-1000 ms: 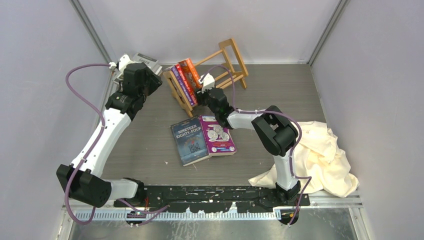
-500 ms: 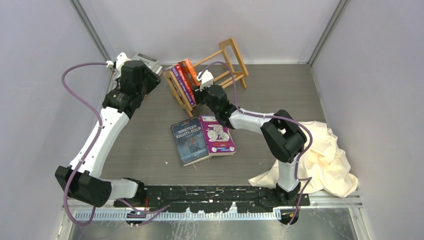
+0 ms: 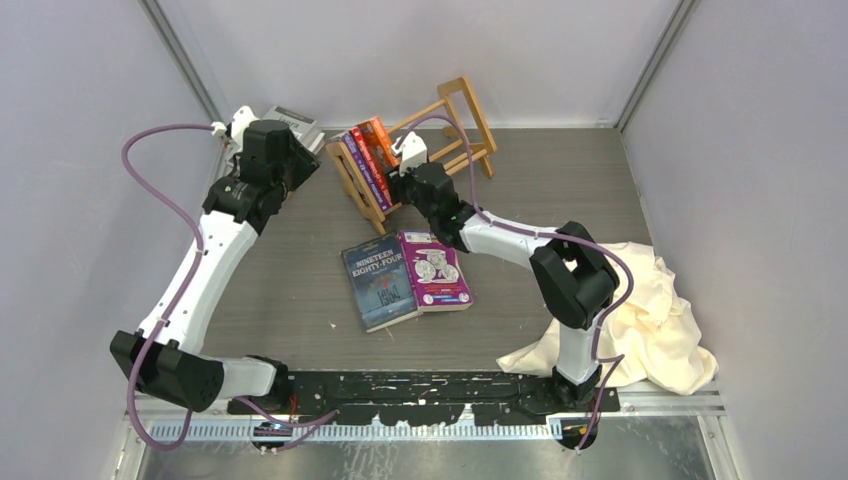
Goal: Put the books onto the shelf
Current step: Place the book on the shelf, then pick up the book from the center of the board.
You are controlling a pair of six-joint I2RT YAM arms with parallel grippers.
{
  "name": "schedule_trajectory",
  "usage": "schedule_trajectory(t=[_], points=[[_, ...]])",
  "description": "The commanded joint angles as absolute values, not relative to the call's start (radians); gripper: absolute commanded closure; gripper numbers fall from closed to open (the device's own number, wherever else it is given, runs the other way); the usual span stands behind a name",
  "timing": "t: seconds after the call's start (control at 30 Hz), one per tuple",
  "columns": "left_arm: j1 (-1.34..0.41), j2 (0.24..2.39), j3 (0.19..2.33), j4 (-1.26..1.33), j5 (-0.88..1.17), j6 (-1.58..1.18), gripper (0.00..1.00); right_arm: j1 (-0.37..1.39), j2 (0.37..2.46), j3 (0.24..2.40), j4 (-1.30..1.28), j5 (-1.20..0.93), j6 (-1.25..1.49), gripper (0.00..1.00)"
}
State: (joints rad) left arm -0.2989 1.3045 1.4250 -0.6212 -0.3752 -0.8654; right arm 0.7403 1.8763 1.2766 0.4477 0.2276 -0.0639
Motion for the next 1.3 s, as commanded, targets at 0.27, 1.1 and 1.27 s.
schedule_trajectory(t=[0.27,1.1,1.27], points=[[-0.293,1.28,1.457,-0.641,-0.389,-0.889,0.53,0.757,1.708,1.279,0.404,0.28,-0.046,0.4],[-0.293,0.969,1.245,-0.737,-0.301,-0.975,0.49,1.296,1.612,1.389,-0.492,1.023,0.273,0.34],[-0.293,0.949,1.244,-0.758,-0.291,-0.974,0.48,1.353,1.727,1.496,-0.68,1.076,0.402,0.32]])
